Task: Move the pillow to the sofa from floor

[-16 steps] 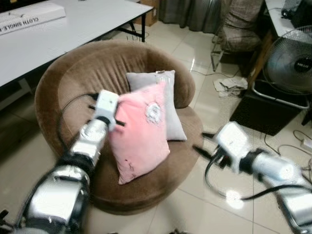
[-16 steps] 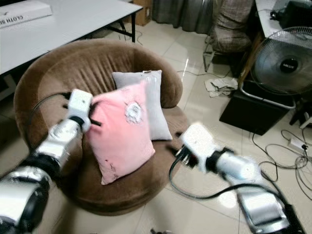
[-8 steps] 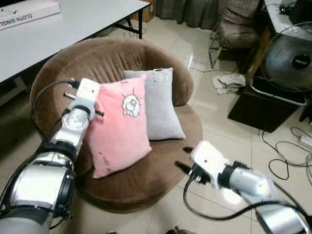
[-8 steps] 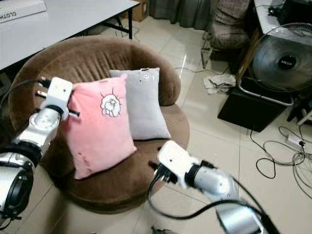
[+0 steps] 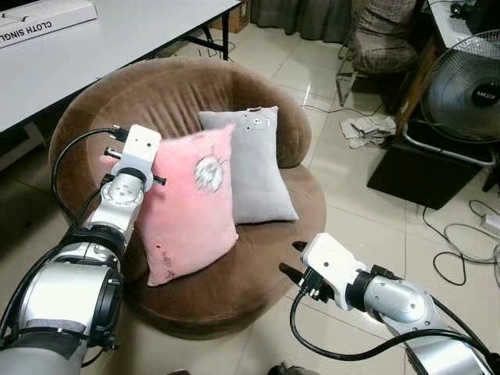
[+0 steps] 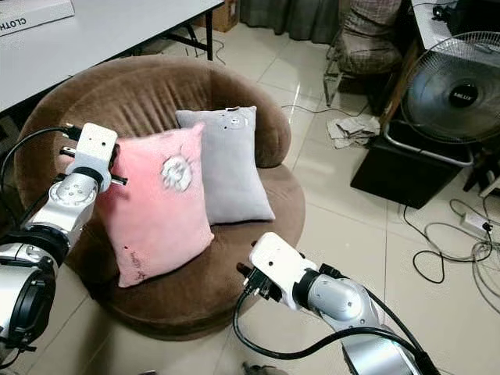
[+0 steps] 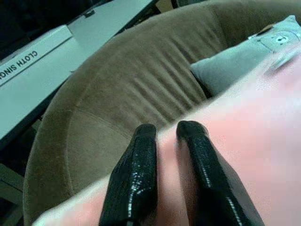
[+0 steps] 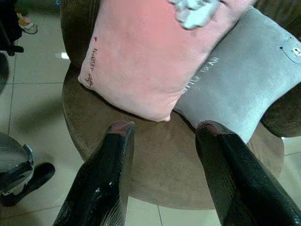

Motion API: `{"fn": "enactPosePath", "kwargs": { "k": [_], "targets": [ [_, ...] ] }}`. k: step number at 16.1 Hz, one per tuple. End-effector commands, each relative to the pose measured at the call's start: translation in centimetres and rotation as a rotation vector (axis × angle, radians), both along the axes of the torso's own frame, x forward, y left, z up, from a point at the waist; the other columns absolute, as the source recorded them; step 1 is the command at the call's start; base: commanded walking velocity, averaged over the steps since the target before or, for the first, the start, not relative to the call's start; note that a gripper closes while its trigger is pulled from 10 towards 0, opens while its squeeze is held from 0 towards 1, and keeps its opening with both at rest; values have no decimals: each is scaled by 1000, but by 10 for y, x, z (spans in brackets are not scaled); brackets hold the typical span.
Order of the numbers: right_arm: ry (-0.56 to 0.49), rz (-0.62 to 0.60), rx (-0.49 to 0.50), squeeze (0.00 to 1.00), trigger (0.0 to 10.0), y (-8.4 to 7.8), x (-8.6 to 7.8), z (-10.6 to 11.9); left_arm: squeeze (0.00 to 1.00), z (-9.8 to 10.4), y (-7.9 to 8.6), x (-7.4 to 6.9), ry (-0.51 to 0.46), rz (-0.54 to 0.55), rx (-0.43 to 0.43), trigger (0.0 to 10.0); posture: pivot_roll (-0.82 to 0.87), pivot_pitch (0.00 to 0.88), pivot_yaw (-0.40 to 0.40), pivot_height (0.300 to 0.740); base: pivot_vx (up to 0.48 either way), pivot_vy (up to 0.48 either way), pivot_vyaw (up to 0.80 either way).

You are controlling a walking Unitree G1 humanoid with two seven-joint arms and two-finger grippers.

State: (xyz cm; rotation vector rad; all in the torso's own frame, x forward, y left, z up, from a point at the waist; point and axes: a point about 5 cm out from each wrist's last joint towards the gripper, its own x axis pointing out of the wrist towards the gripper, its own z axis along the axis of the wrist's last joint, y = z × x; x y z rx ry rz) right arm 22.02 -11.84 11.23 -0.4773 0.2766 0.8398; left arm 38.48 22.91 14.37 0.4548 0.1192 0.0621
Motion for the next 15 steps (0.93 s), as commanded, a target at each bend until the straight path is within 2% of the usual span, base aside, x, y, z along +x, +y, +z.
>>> {"fn": "enactPosePath", "kwargs": {
  "k": [1,7,8,9,10,11,12,13,15],
  "targets": [
    [-15,-13,1,0,10000,-1,-2,3,1000,9,-4,5,-27,-5,-4,10000,-173,86,-30,740,0,0,0],
    [-14,-27,12,0,10000,2,3,0,1000,11,-2,5,-25,-26,-13,10000,-148,66,-27,740,0,0,0],
    [-15,-51,24,0,10000,2,8,-1,1000,4,-10,3,-6,-83,-116,10000,-129,53,-24,740,0,0,0],
    [-11,-86,37,0,10000,1,12,-3,1000,-3,-18,1,12,-136,-182,10000,-106,33,-20,740,0,0,0],
    [-1,-146,58,0,10000,-1,19,-6,604,-13,-29,-3,34,-208,-265,10000,-85,14,-19,740,0,0,0],
    [11,-202,78,0,10000,-2,25,-9,0,-20,-36,-6,38,-248,-309,10000,-66,1,-16,740,0,0,0],
    [24,-248,101,0,10000,-4,29,-11,0,-25,-41,-10,35,-277,-340,10000,-61,0,-15,740,0,0,0],
    [40,-325,133,0,10000,-4,41,-15,0,-35,-48,-18,17,-302,-364,10000,-21,0,-3,740,0,0,0],
    [46,-412,156,0,10000,-8,53,-19,0,-49,-52,-36,-4,-319,-364,10000,15,0,8,740,0,0,0]
  ]
}}
